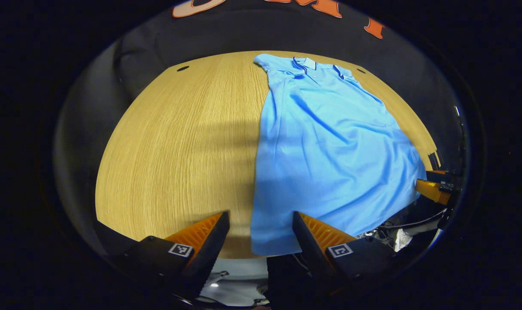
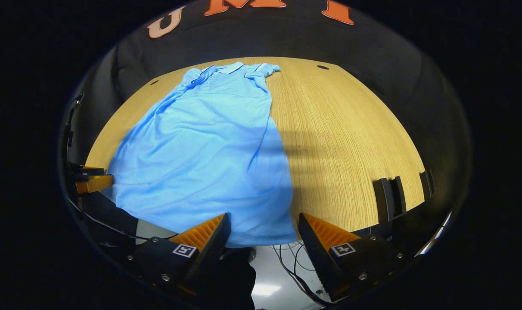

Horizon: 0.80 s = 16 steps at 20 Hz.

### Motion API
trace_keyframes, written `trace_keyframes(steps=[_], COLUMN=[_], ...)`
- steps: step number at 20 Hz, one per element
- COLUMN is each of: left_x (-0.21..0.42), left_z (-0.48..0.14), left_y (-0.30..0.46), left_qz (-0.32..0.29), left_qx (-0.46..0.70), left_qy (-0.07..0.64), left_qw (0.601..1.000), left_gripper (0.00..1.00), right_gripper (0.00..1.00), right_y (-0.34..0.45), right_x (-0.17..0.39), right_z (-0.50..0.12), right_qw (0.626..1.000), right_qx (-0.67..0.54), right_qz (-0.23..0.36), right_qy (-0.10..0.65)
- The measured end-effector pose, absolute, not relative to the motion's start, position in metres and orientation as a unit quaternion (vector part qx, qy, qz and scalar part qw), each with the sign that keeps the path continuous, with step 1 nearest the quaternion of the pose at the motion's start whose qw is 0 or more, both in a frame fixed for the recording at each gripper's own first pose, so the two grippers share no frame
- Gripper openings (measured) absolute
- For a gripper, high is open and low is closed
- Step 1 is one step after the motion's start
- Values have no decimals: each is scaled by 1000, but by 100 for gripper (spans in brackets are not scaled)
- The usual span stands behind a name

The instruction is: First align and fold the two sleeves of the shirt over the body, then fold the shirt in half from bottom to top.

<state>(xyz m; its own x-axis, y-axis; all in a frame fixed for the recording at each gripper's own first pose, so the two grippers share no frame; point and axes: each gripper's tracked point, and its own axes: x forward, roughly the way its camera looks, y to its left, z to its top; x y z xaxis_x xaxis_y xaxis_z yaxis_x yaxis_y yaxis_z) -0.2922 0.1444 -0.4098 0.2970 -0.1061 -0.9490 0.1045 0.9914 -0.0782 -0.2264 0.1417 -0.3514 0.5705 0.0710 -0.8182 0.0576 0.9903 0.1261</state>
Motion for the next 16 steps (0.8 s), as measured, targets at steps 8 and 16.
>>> trace_keyframes(steps=[8, 16], left_x=[-295, -267], left_z=[-408, -377], left_y=[112, 94], left_qz=[-85, -107], left_qx=[14, -30], left_qy=[587, 563], left_qw=[805, 819], left_gripper=[19, 5], right_gripper=[25, 3], right_y=[147, 146], right_x=[-216, -196], right_z=[-350, -317], right_qw=[887, 901], right_qx=[83, 130], right_qz=[-3, 7], right_qy=[455, 414])
